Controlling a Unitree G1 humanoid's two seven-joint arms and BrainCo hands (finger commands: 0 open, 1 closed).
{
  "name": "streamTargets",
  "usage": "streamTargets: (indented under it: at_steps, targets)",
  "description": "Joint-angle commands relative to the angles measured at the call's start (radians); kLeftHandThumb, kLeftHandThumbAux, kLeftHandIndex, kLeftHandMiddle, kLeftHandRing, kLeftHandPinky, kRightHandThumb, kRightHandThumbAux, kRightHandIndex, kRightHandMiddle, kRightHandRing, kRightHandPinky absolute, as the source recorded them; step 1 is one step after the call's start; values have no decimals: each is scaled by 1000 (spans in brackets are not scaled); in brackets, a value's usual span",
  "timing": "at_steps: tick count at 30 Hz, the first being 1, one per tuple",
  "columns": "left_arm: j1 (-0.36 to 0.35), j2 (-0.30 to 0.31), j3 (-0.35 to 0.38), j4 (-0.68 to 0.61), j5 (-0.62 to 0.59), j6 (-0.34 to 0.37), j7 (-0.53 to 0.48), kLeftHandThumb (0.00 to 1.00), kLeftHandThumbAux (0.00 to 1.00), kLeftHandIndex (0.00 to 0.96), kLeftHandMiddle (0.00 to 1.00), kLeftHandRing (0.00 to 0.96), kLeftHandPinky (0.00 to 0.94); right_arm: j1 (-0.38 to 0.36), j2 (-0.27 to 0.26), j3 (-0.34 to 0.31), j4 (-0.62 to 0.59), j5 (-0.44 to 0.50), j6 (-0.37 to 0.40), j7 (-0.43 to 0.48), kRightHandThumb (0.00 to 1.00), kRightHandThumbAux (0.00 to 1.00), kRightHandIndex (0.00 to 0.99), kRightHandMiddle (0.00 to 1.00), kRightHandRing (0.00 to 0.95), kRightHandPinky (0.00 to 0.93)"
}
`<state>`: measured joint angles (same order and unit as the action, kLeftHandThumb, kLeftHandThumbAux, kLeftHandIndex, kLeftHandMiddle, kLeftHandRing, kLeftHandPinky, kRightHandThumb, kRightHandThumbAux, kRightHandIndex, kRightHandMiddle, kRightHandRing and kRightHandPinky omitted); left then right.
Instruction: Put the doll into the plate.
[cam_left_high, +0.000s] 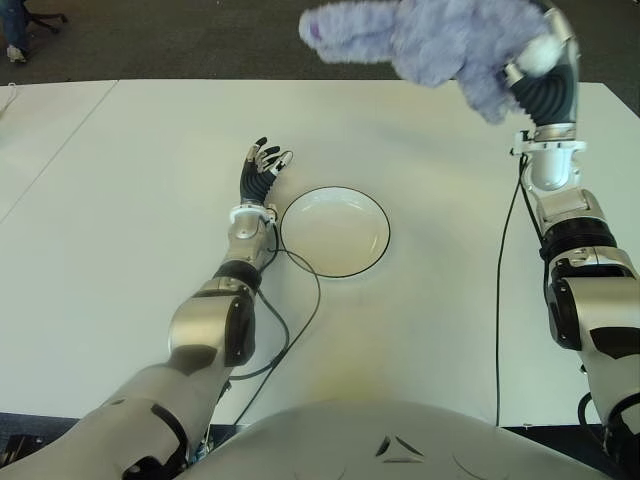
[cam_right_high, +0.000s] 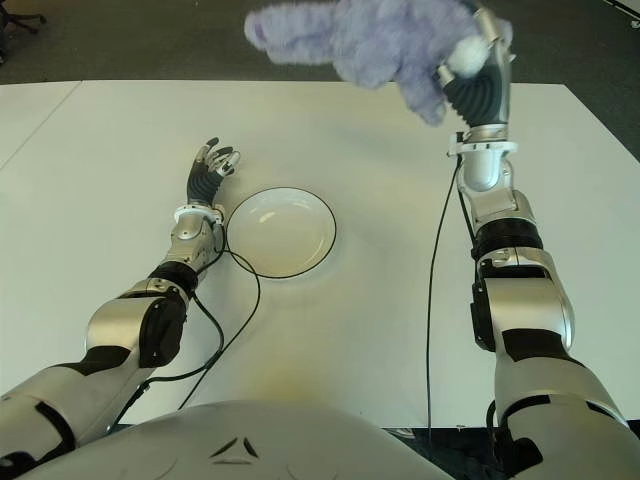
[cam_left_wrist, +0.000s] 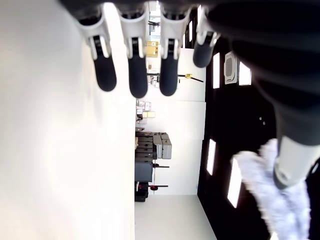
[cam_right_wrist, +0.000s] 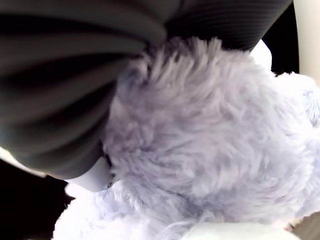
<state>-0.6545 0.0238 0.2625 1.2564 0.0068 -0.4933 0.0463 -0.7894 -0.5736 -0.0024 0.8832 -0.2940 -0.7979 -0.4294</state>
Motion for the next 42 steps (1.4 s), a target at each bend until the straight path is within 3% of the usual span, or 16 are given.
streamTargets:
  at_steps: [1, 7, 13, 22, 28, 38, 40, 42]
  targets:
    - [127, -36, 6, 89, -7, 100, 7, 0, 603, 127, 237, 245, 241, 34, 4, -75, -117, 59, 27, 2, 690, 719, 438, 848, 854, 831]
    - [124, -36, 8, 90, -10, 110, 6, 0, 607, 121, 238, 249, 254, 86, 19, -156, -293, 112, 100, 23, 691, 718, 438, 837, 844, 823]
    - [124, -34, 7, 91, -8, 114, 8, 0, 609, 117, 241, 248, 229, 97, 85, -174, -438, 85, 154, -9, 692, 720, 437, 838, 847, 833]
    - [123, -33, 10, 91, -10, 116, 6, 0, 598, 111, 240, 246, 239, 199, 204, -166, -626, 80, 198, -1, 696, 720, 436, 845, 861, 857]
    - [123, -34, 11, 91, -10, 114, 2, 0, 614, 111, 241, 252, 256, 232, 238, -156, -630, 49, 205, 13, 697, 718, 437, 851, 865, 862]
    - [126, -34, 4, 90, -3, 104, 7, 0, 621, 117, 242, 249, 233, 237, 268, -101, -519, -61, 121, -26, 700, 715, 438, 894, 885, 890]
    - [126, -33, 0, 90, 0, 106, 11, 0, 615, 116, 238, 242, 220, 250, 280, -82, -530, -94, 124, -33, 700, 714, 439, 893, 881, 877]
    - [124, -34, 1, 91, -1, 113, 15, 0, 610, 111, 235, 238, 225, 320, 289, -50, -591, -88, 107, 10, 700, 714, 439, 880, 876, 869]
